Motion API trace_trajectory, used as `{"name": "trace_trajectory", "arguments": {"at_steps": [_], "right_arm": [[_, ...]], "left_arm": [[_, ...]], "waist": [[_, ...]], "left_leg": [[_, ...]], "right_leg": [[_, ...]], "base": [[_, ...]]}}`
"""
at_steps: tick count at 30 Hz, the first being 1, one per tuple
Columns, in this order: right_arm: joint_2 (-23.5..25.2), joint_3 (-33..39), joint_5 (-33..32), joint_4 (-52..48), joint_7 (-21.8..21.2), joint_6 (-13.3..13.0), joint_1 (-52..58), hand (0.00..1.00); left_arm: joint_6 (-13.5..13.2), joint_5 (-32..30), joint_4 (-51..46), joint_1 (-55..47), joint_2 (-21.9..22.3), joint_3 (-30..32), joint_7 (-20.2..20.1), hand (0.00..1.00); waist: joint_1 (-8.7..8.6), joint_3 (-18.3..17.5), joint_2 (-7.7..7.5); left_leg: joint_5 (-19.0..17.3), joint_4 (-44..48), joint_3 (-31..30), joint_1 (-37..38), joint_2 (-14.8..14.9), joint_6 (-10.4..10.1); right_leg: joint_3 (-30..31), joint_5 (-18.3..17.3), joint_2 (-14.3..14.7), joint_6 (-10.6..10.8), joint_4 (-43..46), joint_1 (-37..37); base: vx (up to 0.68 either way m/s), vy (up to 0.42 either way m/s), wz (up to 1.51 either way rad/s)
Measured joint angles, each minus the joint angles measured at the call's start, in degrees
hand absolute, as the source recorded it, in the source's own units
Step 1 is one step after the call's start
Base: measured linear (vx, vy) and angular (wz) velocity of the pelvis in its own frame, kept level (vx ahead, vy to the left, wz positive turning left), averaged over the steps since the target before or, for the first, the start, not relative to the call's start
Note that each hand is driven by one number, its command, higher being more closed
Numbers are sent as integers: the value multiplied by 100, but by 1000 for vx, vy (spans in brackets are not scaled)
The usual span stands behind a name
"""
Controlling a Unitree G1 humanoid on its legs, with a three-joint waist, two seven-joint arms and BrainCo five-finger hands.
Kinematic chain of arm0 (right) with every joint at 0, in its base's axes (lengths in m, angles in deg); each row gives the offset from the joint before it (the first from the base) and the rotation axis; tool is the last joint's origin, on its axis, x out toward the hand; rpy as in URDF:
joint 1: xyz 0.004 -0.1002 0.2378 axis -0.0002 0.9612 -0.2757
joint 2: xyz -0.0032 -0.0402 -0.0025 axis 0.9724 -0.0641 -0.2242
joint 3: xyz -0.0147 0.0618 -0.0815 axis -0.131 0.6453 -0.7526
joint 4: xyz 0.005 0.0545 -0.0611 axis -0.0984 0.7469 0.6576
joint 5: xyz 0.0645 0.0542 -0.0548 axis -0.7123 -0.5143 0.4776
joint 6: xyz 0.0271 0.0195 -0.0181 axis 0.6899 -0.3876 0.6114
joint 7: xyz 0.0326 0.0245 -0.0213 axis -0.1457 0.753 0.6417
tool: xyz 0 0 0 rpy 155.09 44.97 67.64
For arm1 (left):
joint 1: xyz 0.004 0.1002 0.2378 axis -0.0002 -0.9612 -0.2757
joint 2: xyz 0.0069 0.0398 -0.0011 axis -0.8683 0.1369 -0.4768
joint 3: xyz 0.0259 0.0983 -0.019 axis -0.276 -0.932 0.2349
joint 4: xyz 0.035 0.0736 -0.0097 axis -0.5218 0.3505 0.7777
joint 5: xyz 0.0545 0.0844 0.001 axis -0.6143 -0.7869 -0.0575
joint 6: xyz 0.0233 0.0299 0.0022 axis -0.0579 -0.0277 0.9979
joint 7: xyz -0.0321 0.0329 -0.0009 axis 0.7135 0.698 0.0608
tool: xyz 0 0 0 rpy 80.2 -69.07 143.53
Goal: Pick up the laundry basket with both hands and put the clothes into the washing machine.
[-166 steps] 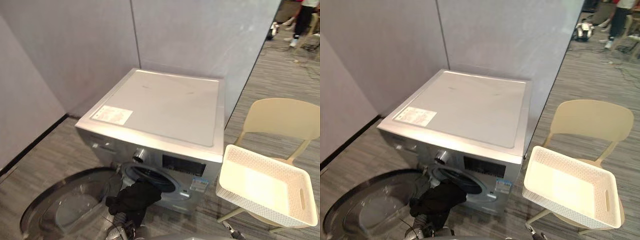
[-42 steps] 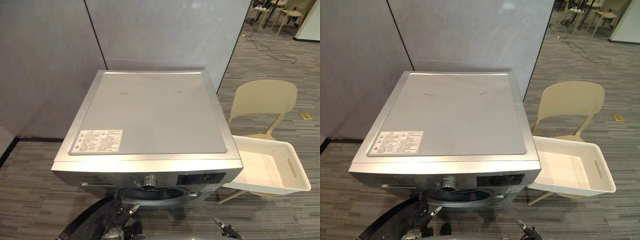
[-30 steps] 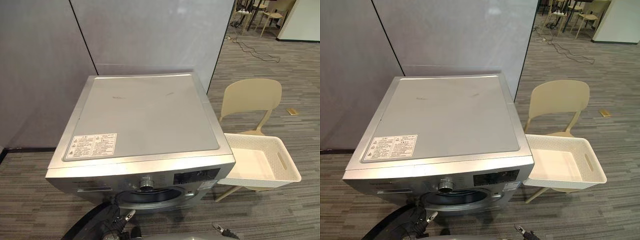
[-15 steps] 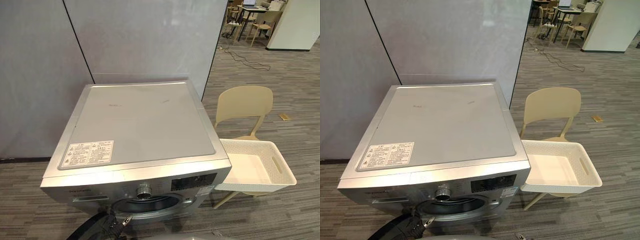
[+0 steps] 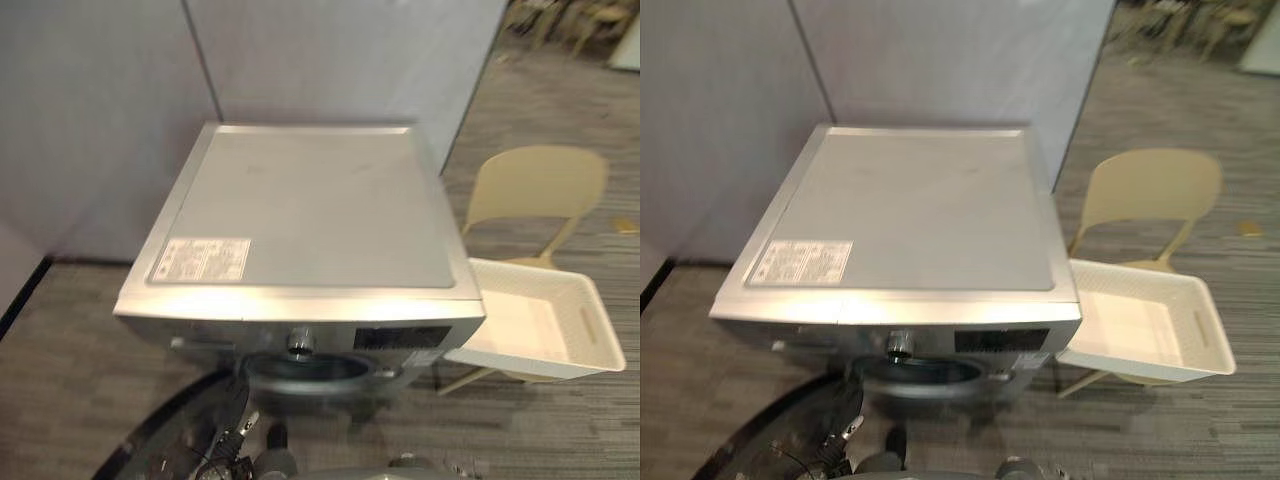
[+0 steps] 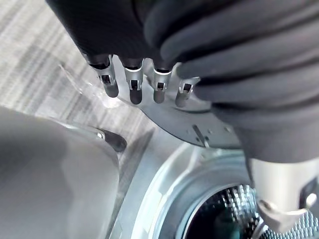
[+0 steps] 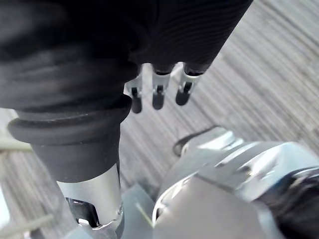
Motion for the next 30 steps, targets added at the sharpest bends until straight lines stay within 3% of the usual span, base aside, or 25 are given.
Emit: {"name": "trace_trajectory", "arguments": {"at_steps": [1,2,3,4,5,6,7,8,10,11,12,13,14,15,17,19,20,22,23,25,26,27,28,29,30], "right_arm": [[-213,-187,0,-60,7,-12,-201,0],[-314,-199,-2,-86,5,-9,-258,0],[-310,-152,-4,-172,13,-20,-339,0],[-309,-35,-12,-206,86,-71,-489,0],[-356,-39,-1,-212,100,-105,-567,0],[-366,-38,12,-267,94,-108,-624,0],[-350,-37,22,-295,95,-112,-626,0],[-339,-38,130,-289,97,-108,-619,0],[-350,-27,231,-148,94,-36,-629,0],[-336,31,245,-95,102,26,-589,0],[-323,77,248,50,93,64,-536,0],[-312,58,260,115,73,99,-533,0],[-228,-26,293,139,60,133,-545,0],[-138,-112,340,115,58,135,-530,0],[-154,-103,361,145,72,107,-485,0],[-149,-203,371,146,74,108,-421,0],[-120,-279,407,143,70,111,-406,0],[-113,-427,446,146,69,117,-402,0],[-105,-474,456,150,68,121,-399,0],[-46,-527,480,157,62,128,-409,0],[-31,-640,494,116,51,165,-498,0],[-26,-694,498,48,50,180,-503,0],[-2,-729,500,16,38,181,-482,0],[30,-731,505,20,31,181,-451,0],[107,-747,501,25,-7,181,-350,0]], "left_arm": [[-7,-1,-6,-34,165,171,52,0],[-5,-14,-17,-85,222,204,65,0],[8,-22,-41,-104,267,304,50,0],[5,-31,-144,-32,252,529,50,0],[5,-52,-135,-7,181,561,50,0],[28,-150,-97,-128,126,561,52,0],[33,-200,-93,-157,115,558,52,0],[47,-249,-8,-213,113,547,50,0],[103,-253,121,-193,75,499,44,0],[117,-254,113,-181,67,313,44,0],[124,-258,74,-146,9,125,46,0],[124,-267,48,-99,-31,16,43,0],[124,-290,25,-123,-95,-114,45,0],[140,-291,34,-131,-153,-155,57,0],[131,-297,12,-91,16,-410,37,0],[113,-418,-1,66,121,-756,-33,0],[68,-489,-34,122,55,-891,-62,0],[15,-585,-77,121,8,-1033,-61,0],[9,-671,-68,108,-4,-1040,-58,0],[13,-720,53,145,-111,-1003,-60,0],[11,-804,125,150,-132,-1000,-60,0],[11,-822,138,142,-174,-990,-60,0],[24,-843,150,140,-266,-973,-60,0],[42,-882,187,136,-336,-972,-64,0],[76,-912,194,115,-432,-962,-66,0]], "waist": [[61,75,203],[92,75,299],[93,64,326],[186,151,102],[196,133,0],[184,132,-2],[170,131,0],[158,118,14],[143,60,51],[148,-17,139],[99,-63,-14],[59,-86,-62],[41,-116,-10],[-32,-144,-54],[-22,-196,105],[-64,-213,66],[-88,-188,-42],[-20,-175,-71],[29,-161,-93],[54,-95,-241],[87,-108,-163],[50,-105,-179],[1,-91,-195],[-6,-102,-214],[9,-172,-350]], "left_leg": [[278,-294,-194,-18,24,-59],[387,-547,-329,6,87,-93],[-71,-645,-271,-37,68,-6],[-472,586,165,-408,-141,363],[-566,1885,328,-645,-266,401],[-896,3126,437,-559,-181,366],[-1054,3532,445,-424,-92,266],[-1246,4035,367,-106,134,4],[-1253,3846,-35,454,390,-243],[-1235,2819,-266,1017,439,-544],[-1336,2064,-378,1285,276,-506],[-1336,1861,-413,1305,227,-505],[-1455,1623,-382,1366,350,-434],[-1732,1620,-371,1401,323,-471],[-2177,1597,-369,1446,347,-302],[-2325,1517,-326,1453,84,-176],[-2324,1384,-211,1458,-106,-172],[-2380,1191,79,1484,-324,-54],[-2420,1173,203,1469,-431,164],[-2356,1239,499,1342,-623,530],[-2268,1108,751,1336,-567,719],[-2238,1068,843,1322,-543,780],[-2141,1029,925,1305,-480,827],[-2074,1001,940,1307,-423,826],[-1976,940,951,1307,-387,794]], "right_leg": [[-225,-157,-25,-71,331,-131],[-348,-159,38,-98,350,-155],[-576,-97,-93,-255,250,-146],[-730,0,-394,-270,206,-149],[-874,76,-542,-294,142,-97],[-1077,166,-566,-333,18,72],[-1126,201,-543,-341,-38,140],[-1243,260,-466,-344,-114,211],[-1379,309,-413,-358,4,163],[-1487,309,-464,-358,238,36],[-1513,369,-726,-443,714,-259],[-1504,438,-888,-574,1059,-483],[-1236,385,-603,-112,626,-679],[-1262,874,-620,-332,322,-564],[-1278,953,-655,-308,373,-567],[-1250,1097,-964,-96,374,-557],[-1171,1331,-1099,-13,211,-573],[-955,1867,-1132,75,-352,-579],[-884,2140,-1131,92,-643,-579],[-689,3229,-1073,101,-1416,-570],[-504,3508,-960,200,-1490,-654],[-425,3065,-935,112,-959,-792],[-268,2043,-836,-38,320,-965],[-126,1555,-675,-67,1072,-976],[110,1075,-445,-30,1736,-888]], "base": [[-175,-118,69],[-233,-153,88],[-146,-56,79],[-127,-50,88],[-131,-63,73],[-146,-83,47],[-157,-40,37],[-108,56,44],[-41,86,59],[-85,179,78],[-115,218,83],[-235,239,61],[-280,163,43],[-262,182,21],[-141,200,15],[-160,246,29],[-278,332,0],[-287,306,-31],[-257,227,-51],[-402,284,-64],[-383,229,-58],[-352,195,-57],[-290,122,-31],[-294,68,-30],[-172,2,-17]]}}
